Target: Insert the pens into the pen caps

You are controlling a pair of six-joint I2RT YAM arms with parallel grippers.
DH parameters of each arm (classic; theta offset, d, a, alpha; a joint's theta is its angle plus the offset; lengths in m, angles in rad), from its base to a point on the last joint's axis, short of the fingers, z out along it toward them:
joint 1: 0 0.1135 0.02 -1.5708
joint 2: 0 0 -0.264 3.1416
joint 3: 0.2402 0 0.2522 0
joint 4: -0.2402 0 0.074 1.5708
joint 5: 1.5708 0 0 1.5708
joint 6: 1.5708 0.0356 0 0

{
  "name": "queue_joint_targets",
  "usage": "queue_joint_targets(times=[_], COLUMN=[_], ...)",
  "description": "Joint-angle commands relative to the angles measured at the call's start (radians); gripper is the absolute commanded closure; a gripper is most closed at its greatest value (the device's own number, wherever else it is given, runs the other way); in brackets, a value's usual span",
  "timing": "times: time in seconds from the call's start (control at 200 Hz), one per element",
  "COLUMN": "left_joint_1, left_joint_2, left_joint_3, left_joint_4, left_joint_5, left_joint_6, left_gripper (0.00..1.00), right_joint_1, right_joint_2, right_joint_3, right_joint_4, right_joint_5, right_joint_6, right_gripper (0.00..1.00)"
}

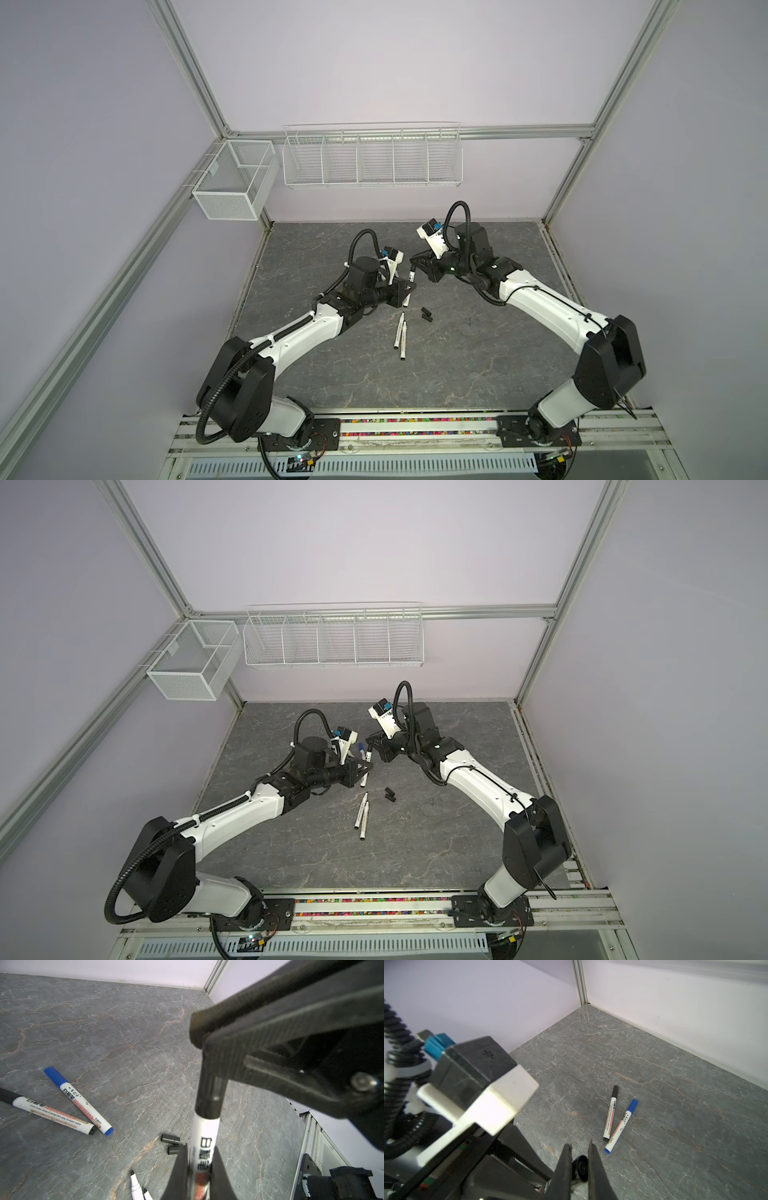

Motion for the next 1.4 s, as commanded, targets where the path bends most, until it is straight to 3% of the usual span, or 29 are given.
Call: queue_joint_targets(times=[0.0, 0.11, 0.29, 0.445, 0.575, 0.845, 1.1, 1.395], left_joint_1=[0.164, 0.164, 0.109, 0.006, -0.066, -0.087, -0.123, -0.148], left_joint_2=[-0.059, -0.056, -0.036, 0.005, 0.04, 0.054, 0.055, 0.052], left_joint_3=[0.154, 0.162, 0.154, 0.099, 0.06, 0.015, 0.008, 0.006], left_joint_4=[0.33, 0.32, 0.253, 0.243, 0.231, 0.234, 0.232, 0.238], left_joint_5=[-0.35, -0.332, -0.296, -0.26, -0.259, -0.239, -0.245, -0.252], left_joint_6=[-0.138, -0.137, -0.092, -0.087, -0.086, -0.1, -0.082, -0.082], left_gripper=[1.0, 1.0, 1.0, 1.0, 1.0, 1.0, 1.0, 1.0], right_joint_1=[0.057, 0.055, -0.012, -0.064, -0.112, -0.144, -0.142, -0.13], right_joint_2=[0.038, 0.029, -0.024, -0.062, -0.1, -0.144, -0.042, 0.041], right_joint_3=[-0.099, -0.097, -0.091, -0.053, -0.043, -0.048, 0.037, 0.1], right_joint_4=[-0.56, -0.55, -0.422, -0.285, -0.165, -0.031, -0.027, 0.007], right_joint_5=[-0.054, -0.038, -0.188, -0.258, -0.263, -0.282, -0.282, -0.319], right_joint_6=[-0.089, -0.077, 0.039, 0.165, 0.263, 0.347, 0.361, 0.384], right_gripper=[0.93, 0.93, 0.9, 0.6, 0.53, 0.51, 0.52, 0.63])
